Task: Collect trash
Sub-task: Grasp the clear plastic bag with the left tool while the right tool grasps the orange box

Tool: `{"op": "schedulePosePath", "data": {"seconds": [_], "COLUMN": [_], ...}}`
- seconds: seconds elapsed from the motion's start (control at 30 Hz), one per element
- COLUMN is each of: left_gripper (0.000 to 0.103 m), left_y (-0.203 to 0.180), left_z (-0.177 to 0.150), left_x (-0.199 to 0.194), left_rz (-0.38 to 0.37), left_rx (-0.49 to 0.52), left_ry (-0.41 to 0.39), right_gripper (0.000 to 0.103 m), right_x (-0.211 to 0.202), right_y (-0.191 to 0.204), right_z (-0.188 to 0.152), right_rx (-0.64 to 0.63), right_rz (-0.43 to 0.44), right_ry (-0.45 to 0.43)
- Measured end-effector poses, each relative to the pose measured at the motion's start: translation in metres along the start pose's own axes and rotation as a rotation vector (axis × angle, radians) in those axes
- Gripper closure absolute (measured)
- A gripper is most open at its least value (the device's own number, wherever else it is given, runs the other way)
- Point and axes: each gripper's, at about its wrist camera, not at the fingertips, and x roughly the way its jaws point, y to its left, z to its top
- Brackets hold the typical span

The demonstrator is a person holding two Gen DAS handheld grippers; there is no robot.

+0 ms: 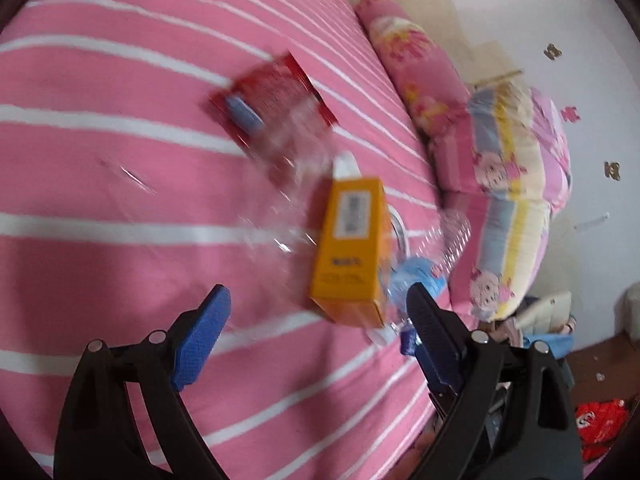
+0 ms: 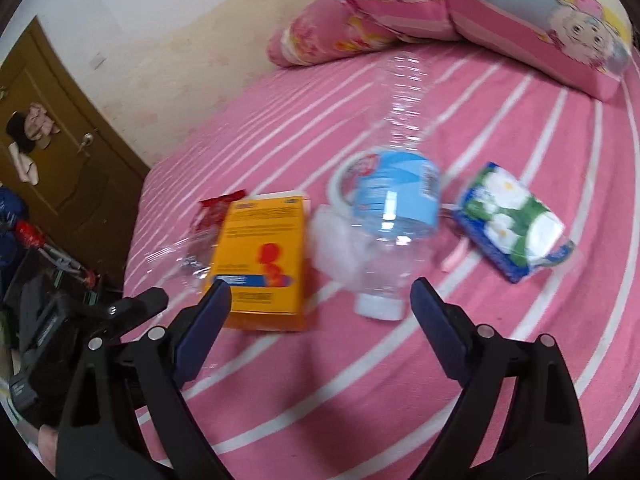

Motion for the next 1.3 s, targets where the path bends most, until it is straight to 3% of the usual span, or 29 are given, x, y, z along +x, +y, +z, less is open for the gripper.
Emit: {"op": "schedulePosePath", "data": {"seconds": [0.13,0.3,0.43,0.63,0.87,1.0,1.3], "left_gripper": [0.016,0.016,0.016,0.018,0.053,0.086,0.098], "left_y": [0.003,0.013,0.018,0.021,0.022,0.021,0.025], "left_z": [0.008,0.018,0.027,0.033,0.037,0.034,0.032], "left_x": [-0.015,-0.009,0.007,0.017,0.034,0.041,0.039], "left_rz": [0.054,0.107,0.152,0.129,0.105,0.085,0.082], "left_rx": [0.024,0.023,0.043,0.051,0.058,0.055,0.045], "left_ry": [-0.051,-0.034,-0.013,0.01,0.035,0.072,0.062], "right_gripper": [0.013,0.012,0.012,0.012,0.013,0.03,0.031], "right_x": [0.007,0.023,0.042,0.066,0.075,0.073,0.062], "right_y": [0.027,0.053,0.063,0.056,0.046,0.043,0.033], "right_z": [0.0,-0.009,-0.01,-0.015,-0.014,-0.013,-0.015], "right_rx": [-0.058,-0.092,-0.09,-0.004,0.032,0.017,0.029], "right_rz": [0.014,0.001,-0.08,-0.088,-0.073,-0.074,-0.064], "right_ry": [0.011,0.045,0.076,0.131,0.122,0.126,0.105]}}
